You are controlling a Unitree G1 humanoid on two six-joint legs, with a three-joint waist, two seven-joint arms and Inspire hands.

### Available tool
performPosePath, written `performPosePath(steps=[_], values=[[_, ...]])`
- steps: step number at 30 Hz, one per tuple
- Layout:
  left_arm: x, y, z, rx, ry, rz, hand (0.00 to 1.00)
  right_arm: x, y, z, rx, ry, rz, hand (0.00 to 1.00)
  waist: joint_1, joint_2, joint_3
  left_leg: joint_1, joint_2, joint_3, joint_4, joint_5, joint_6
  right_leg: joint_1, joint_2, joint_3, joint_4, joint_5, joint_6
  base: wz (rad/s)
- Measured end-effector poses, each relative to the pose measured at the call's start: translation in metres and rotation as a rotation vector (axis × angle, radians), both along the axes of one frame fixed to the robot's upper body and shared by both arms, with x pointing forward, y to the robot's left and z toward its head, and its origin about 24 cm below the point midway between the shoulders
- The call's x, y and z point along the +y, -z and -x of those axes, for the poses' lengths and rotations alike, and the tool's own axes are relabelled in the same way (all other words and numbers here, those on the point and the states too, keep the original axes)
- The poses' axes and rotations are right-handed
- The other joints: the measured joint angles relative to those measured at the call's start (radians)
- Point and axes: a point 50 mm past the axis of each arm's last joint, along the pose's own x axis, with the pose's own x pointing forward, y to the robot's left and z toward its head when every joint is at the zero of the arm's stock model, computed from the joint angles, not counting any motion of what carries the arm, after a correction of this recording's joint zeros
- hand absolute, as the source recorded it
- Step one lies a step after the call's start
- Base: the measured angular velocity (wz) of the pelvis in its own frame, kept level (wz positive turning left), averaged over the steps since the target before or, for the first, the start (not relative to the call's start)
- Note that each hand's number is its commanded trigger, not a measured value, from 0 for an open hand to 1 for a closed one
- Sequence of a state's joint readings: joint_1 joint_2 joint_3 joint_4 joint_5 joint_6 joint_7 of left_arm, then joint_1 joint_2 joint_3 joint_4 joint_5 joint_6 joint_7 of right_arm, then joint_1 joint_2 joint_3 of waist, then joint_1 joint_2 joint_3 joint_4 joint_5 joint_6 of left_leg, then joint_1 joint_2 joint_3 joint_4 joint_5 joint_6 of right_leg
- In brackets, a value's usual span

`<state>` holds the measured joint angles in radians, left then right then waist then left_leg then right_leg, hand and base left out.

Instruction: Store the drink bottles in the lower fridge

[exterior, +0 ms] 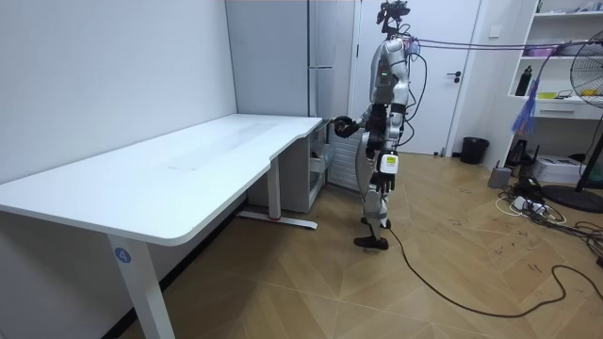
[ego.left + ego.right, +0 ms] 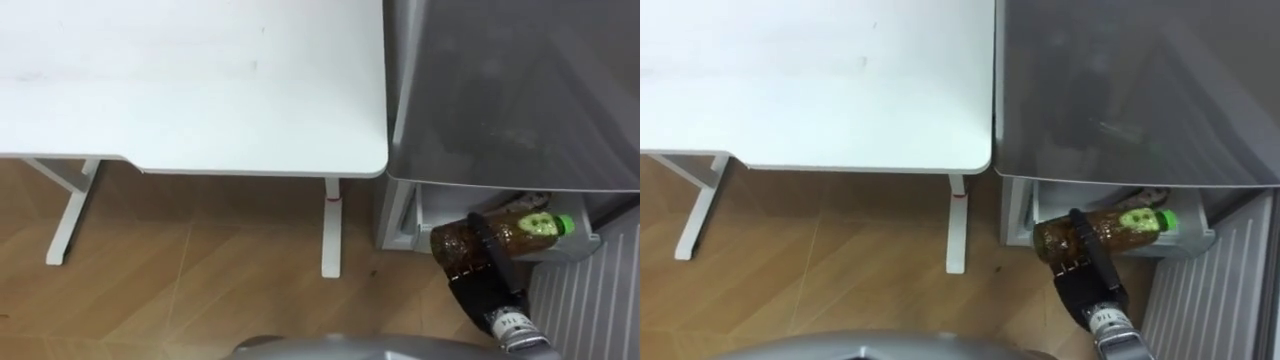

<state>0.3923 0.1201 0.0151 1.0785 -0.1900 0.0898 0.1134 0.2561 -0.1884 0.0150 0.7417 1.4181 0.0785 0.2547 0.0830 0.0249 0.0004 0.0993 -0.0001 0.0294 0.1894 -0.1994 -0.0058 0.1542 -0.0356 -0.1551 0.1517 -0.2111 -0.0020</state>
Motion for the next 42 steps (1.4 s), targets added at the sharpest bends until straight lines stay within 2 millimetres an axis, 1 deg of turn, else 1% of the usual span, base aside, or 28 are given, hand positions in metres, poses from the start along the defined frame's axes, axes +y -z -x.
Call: performPosePath(steps=[8,9,12,14,17,18,20,22,23,24,25,26,27,28,30,32,33,34,35,36,38,41,42], values=[[-0.002,0.0,0.0,0.012,0.073,0.011,0.0,-0.002,-0.003,-0.016,0.02,0.024,0.032,1.0,-0.007,0.0,0.0007,0.0,-0.001,-0.005,0.011,0.0,0.0,0.005,-0.003,-0.015,0.004,-0.004,0.0,0.05],[-0.002,0.0,0.0,0.014,0.078,0.014,0.0,-0.002,-0.003,-0.018,0.021,0.033,0.029,1.0,-0.003,0.0,0.0015,-0.002,-0.001,-0.005,0.012,0.0,0.0,0.005,-0.003,-0.011,0.004,-0.004,0.0,0.0],[-0.002,0.0,0.0,0.011,0.083,0.018,0.0,-0.004,-0.005,-0.025,0.027,0.084,0.014,1.0,-0.009,0.001,0.0037,-0.007,-0.003,-0.006,0.014,0.0,0.0,0.003,-0.005,-0.01,0.003,-0.006,0.003,0.04],[-0.002,0.001,-0.002,0.006,0.084,0.023,0.0,-0.005,-0.006,-0.029,0.026,0.122,-0.004,1.0,-0.013,0.002,0.0036,-0.02,-0.004,-0.006,0.017,0.0,0.0,-0.007,-0.006,-0.012,0.005,-0.007,0.004,0.06],[-0.002,0.002,-0.011,-0.005,0.091,0.03,0.0,-0.006,-0.01,-0.042,0.017,0.144,-0.011,1.0,-0.02,0.003,0.0052,-0.064,-0.005,-0.005,0.033,0.001,0.002,-0.056,-0.009,-0.019,0.035,-0.008,0.002,0.0],[-0.002,0.002,-0.018,-0.018,0.093,0.032,0.0,-0.007,-0.011,-0.049,0.008,0.146,-0.01,1.0,-0.024,0.005,0.0098,-0.088,-0.006,-0.005,0.047,0.001,0.002,-0.075,-0.012,-0.023,0.047,-0.008,0.002,0.0],[0.0,0.004,-0.033,-0.044,0.12,0.031,0.0,-0.01,-0.013,-0.06,0.0,0.179,-0.024,1.0,-0.026,0.008,0.0131,-0.122,-0.007,-0.005,0.061,0.001,0.002,-0.118,-0.016,-0.024,0.078,-0.011,0.002,0.0],[0.001,0.004,-0.051,-0.086,0.153,0.027,0.0,-0.014,-0.015,-0.08,-0.007,0.209,-0.03,1.0,-0.023,0.011,0.0152,-0.182,-0.007,-0.005,0.089,0.001,0.002,-0.186,-0.02,-0.012,0.132,-0.016,0.001,-0.07],[0.002,0.004,-0.055,-0.093,0.161,0.027,0.0,-0.015,-0.016,-0.085,-0.011,0.217,-0.033,1.0,-0.024,0.011,0.0155,-0.199,-0.007,-0.005,0.098,0.001,0.002,-0.206,-0.022,-0.011,0.146,-0.017,0.001,0.0],[0.002,0.004,-0.064,-0.112,0.171,0.029,0.0,-0.017,-0.019,-0.094,-0.018,0.235,-0.037,1.0,-0.025,0.02,0.0188,-0.235,-0.007,-0.006,0.124,0.001,0.002,-0.239,-0.026,-0.015,0.17,-0.018,0.0,0.0],[0.003,0.003,-0.071,-0.128,0.19,0.032,0.0,-0.019,-0.022,-0.102,-0.025,0.25,-0.038,1.0,-0.023,0.017,0.0273,-0.272,-0.007,-0.007,0.143,0.001,0.002,-0.275,-0.028,-0.017,0.183,-0.018,-0.001,0.0],[0.004,0.003,-0.076,-0.136,0.203,0.034,0.0,-0.02,-0.024,-0.107,-0.032,0.258,-0.039,1.0,-0.023,0.022,0.0269,-0.297,-0.007,-0.007,0.157,0.001,0.002,-0.297,-0.029,-0.017,0.195,-0.019,-0.002,0.0],[0.005,0.002,-0.081,-0.147,0.211,0.035,0.0,-0.021,-0.026,-0.114,-0.04,0.274,-0.045,1.0,-0.024,0.022,0.0296,-0.341,-0.007,-0.009,0.18,0.002,0.003,-0.342,-0.031,-0.017,0.217,-0.019,-0.003,0.0],[0.006,0.002,-0.084,-0.152,0.213,0.035,0.0,-0.022,-0.027,-0.118,-0.034,0.291,-0.051,1.0,-0.02,0.02,0.0316,-0.375,-0.008,-0.008,0.193,0.005,0.008,-0.382,-0.034,-0.016,0.242,-0.02,-0.004,0.0],[0.006,0.002,-0.084,-0.151,0.223,0.037,0.0,-0.024,-0.025,-0.118,-0.011,0.317,-0.06,1.0,-0.015,0.017,0.0334,-0.411,-0.012,-0.008,0.201,0.01,0.017,-0.427,-0.039,-0.013,0.268,-0.022,-0.005,0.0],[0.006,0.002,-0.085,-0.147,0.235,0.049,0.0,-0.023,-0.025,-0.12,-0.003,0.32,-0.061,1.0,-0.006,0.017,0.0335,-0.468,-0.013,-0.007,0.227,0.012,0.02,-0.485,-0.045,-0.011,0.296,-0.028,-0.007,0.0],[0.006,0.002,-0.091,-0.147,0.253,0.054,0.0,-0.023,-0.026,-0.123,-0.001,0.325,-0.065,1.0,0.0,0.013,0.0361,-0.506,-0.015,-0.005,0.239,0.016,0.023,-0.531,-0.052,-0.009,0.326,-0.031,-0.009,0.0],[0.007,0.002,-0.097,-0.147,0.267,0.057,0.0,-0.024,-0.028,-0.127,0.007,0.332,-0.067,1.0,0.005,0.012,0.037,-0.545,-0.015,-0.006,0.253,0.019,0.024,-0.575,-0.057,-0.006,0.352,-0.032,-0.01,0.0],[0.007,0.002,-0.099,-0.147,0.268,0.06,0.0,-0.025,-0.03,-0.129,0.011,0.334,-0.066,1.0,0.006,0.012,0.0373,-0.562,-0.015,-0.007,0.262,0.021,0.024,-0.594,-0.059,-0.005,0.364,-0.032,-0.011,0.0],[0.007,0.002,-0.104,-0.155,0.271,0.063,0.0,-0.027,-0.033,-0.134,0.015,0.333,-0.064,1.0,0.008,0.011,0.0376,-0.592,-0.016,-0.006,0.275,0.024,0.026,-0.628,-0.068,0.001,0.386,-0.033,-0.012,0.0],[0.008,0.002,-0.11,-0.167,0.277,0.059,0.0,-0.03,-0.038,-0.141,0.004,0.325,-0.063,1.0,0.008,0.01,0.0388,-0.623,-0.029,-0.006,0.285,0.03,0.027,-0.664,-0.07,0.007,0.409,-0.034,-0.012,0.02],[0.009,0.0,-0.116,-0.189,0.293,0.051,0.0,-0.037,-0.052,-0.156,-0.034,0.315,-0.041,1.0,0.009,0.005,0.0409,-0.669,-0.03,-0.004,0.29,0.038,0.03,-0.714,-0.071,0.016,0.423,-0.032,-0.01,0.0],[0.01,0.0,-0.119,-0.198,0.296,0.048,0.0,-0.042,-0.06,-0.164,-0.054,0.309,-0.022,1.0,0.008,0.001,0.043,-0.689,-0.03,-0.004,0.289,0.045,0.031,-0.735,-0.072,0.016,0.423,-0.026,-0.01,0.0]])
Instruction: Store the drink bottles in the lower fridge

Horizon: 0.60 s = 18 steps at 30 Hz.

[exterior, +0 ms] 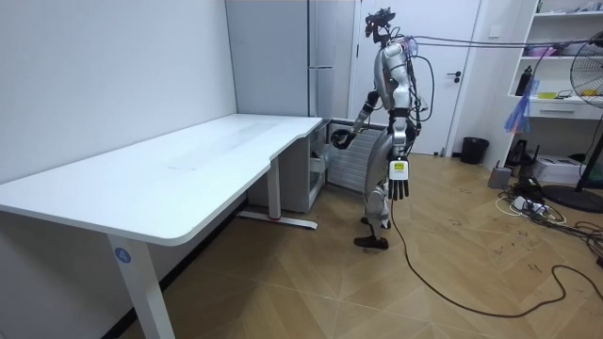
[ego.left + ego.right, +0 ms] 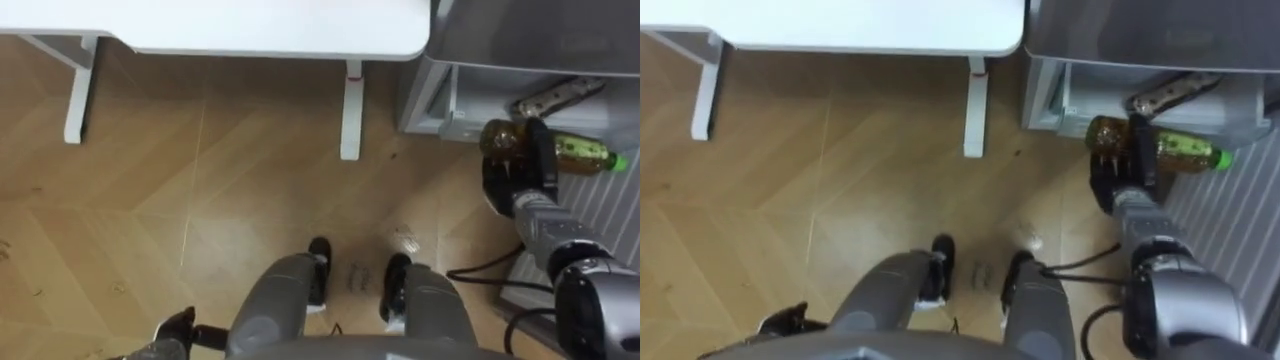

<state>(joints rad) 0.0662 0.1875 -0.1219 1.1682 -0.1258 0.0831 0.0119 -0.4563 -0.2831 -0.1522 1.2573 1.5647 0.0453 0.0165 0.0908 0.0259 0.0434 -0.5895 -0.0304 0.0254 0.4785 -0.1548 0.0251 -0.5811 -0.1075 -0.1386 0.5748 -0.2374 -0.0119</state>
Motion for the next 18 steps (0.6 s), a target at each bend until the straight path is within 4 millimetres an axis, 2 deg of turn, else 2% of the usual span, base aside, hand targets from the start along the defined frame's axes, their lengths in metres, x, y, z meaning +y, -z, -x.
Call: performPosePath(steps=[1,5,7,14,18], values=[[0.001,-0.001,-0.003,-0.007,0.004,-0.005,0.0,-0.006,-0.009,-0.007,-0.018,0.004,0.017,1.0,0.002,-0.005,0.0023,-0.02,0.0,0.001,-0.001,0.006,0.001,-0.021,-0.007,0.0,0.002,0.004,0.0,0.0],[0.005,-0.002,-0.007,-0.014,0.023,-0.025,0.0,-0.021,-0.04,-0.031,-0.082,0.021,0.06,1.0,0.003,-0.02,0.003,-0.078,-0.001,0.018,0.015,0.015,0.004,-0.088,-0.013,0.0,0.031,0.007,-0.001,0.02],[0.01,-0.004,-0.01,-0.024,0.021,-0.045,0.0,-0.025,-0.065,-0.052,-0.143,0.018,0.079,1.0,0.002,-0.021,0.0029,-0.116,0.0,0.021,0.029,0.015,0.005,-0.122,-0.013,-0.001,0.035,0.012,-0.006,-0.05],[0.015,-0.006,-0.011,-0.033,0.013,-0.059,0.0,-0.025,-0.072,-0.058,-0.12,0.013,0.096,1.0,0.031,-0.024,0.0029,-0.135,0.0,0.024,0.024,0.015,0.005,-0.145,-0.016,0.0,0.037,0.008,-0.004,0.0],[0.015,-0.006,-0.012,-0.034,0.018,-0.061,0.0,-0.027,-0.093,-0.072,-0.138,0.005,0.13,1.0,0.031,-0.027,0.0032,-0.158,-0.013,0.025,0.03,0.017,0.009,-0.178,-0.035,0.0,0.067,0.0,-0.003,0.05]])
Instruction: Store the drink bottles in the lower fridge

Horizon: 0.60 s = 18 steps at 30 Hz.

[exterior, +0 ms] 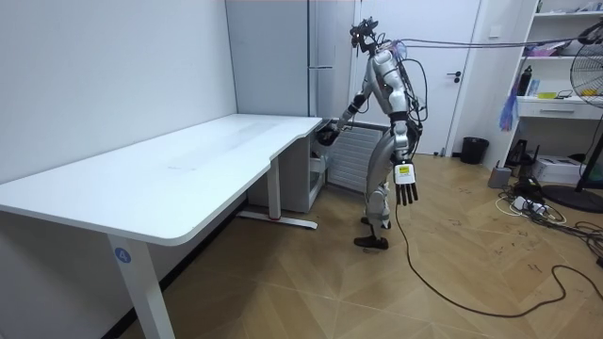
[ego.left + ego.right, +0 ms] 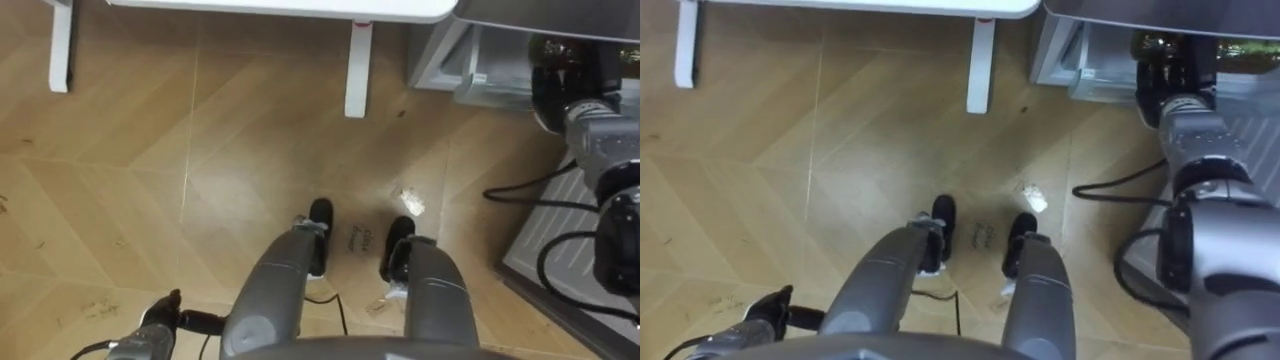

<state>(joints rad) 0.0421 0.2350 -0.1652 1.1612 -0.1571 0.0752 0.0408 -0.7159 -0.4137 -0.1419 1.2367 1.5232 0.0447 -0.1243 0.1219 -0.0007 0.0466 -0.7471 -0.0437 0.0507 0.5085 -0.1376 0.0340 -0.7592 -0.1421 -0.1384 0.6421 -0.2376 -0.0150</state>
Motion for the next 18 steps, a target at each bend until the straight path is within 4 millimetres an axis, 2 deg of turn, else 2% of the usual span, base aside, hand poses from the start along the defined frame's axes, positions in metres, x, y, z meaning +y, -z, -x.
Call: performPosePath(steps=[2,3,4,10,18], values=[[0.0,0.0,0.0,-0.003,-0.001,-0.001,0.0,-0.004,-0.004,-0.001,0.02,0.002,0.025,1.0,-0.003,-0.001,0.0005,0.0,-0.006,-0.003,0.001,0.001,0.002,-0.003,-0.013,-0.001,0.011,-0.009,0.002,0.13],[0.0,0.0,-0.001,-0.003,0.0,-0.002,0.0,-0.005,-0.005,-0.001,0.026,0.002,0.036,0.79,-0.003,-0.003,0.001,-0.003,-0.011,-0.002,0.002,0.001,0.002,-0.009,-0.017,-0.001,0.019,-0.013,0.003,0.06],[0.0,0.0,0.0,-0.002,0.0,-0.002,0.0,-0.006,-0.007,-0.002,0.023,0.001,0.045,0.0,-0.005,-0.003,0.0009,-0.008,-0.012,-0.002,0.004,0.002,0.003,-0.013,-0.02,0.0,0.02,-0.014,0.003,0.04],[0.0,0.0,-0.001,-0.002,0.0,-0.012,0.0,-0.011,-0.012,-0.002,0.045,0.02,0.054,0.0,-0.007,-0.004,0.0011,-0.013,-0.021,-0.005,0.004,0.003,0.007,-0.022,-0.029,0.0,0.029,-0.017,0.008,0.02],[-0.002,0.001,0.0,0.011,0.026,-0.014,0.0,-0.01,-0.019,-0.006,0.05,0.008,0.088,0.0,-0.005,-0.003,0.0008,-0.015,-0.02,0.0,0.006,0.003,0.007,-0.025,-0.025,0.0,0.033,-0.017,0.007,0.0]])
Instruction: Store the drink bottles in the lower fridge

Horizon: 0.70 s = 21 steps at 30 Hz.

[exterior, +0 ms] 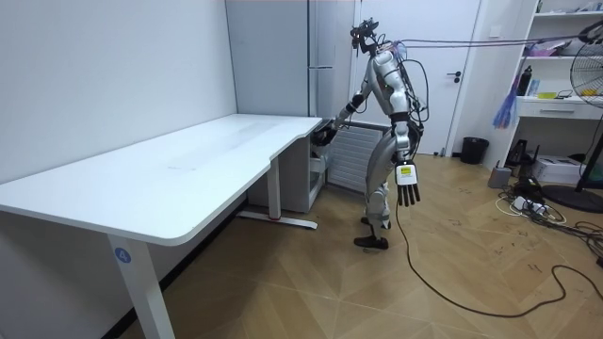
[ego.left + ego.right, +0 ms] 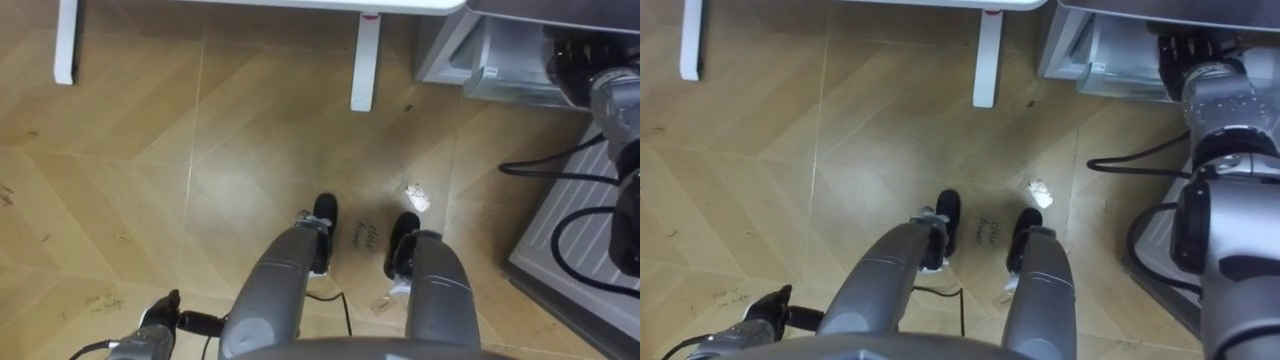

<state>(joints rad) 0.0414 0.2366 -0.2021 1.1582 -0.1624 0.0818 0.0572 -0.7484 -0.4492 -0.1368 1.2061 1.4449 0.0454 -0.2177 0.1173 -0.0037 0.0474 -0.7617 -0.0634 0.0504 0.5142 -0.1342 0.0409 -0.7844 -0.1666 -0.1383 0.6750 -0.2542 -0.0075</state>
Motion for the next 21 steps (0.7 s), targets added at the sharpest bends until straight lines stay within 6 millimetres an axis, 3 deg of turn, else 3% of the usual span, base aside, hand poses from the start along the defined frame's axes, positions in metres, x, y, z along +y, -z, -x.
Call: performPosePath(steps=[21], values=[[-0.0003,-0.0001,0.0,0.012,0.055,-0.009,0.0,-0.0012,-0.0022,-0.0004,0.006,0.017,0.002,0.0,0.003,0.002,-0.0007,0.0,0.002,0.001,0.001,0.0,0.0,-0.001,0.004,0.001,0.0,0.0,0.0,0.0]])
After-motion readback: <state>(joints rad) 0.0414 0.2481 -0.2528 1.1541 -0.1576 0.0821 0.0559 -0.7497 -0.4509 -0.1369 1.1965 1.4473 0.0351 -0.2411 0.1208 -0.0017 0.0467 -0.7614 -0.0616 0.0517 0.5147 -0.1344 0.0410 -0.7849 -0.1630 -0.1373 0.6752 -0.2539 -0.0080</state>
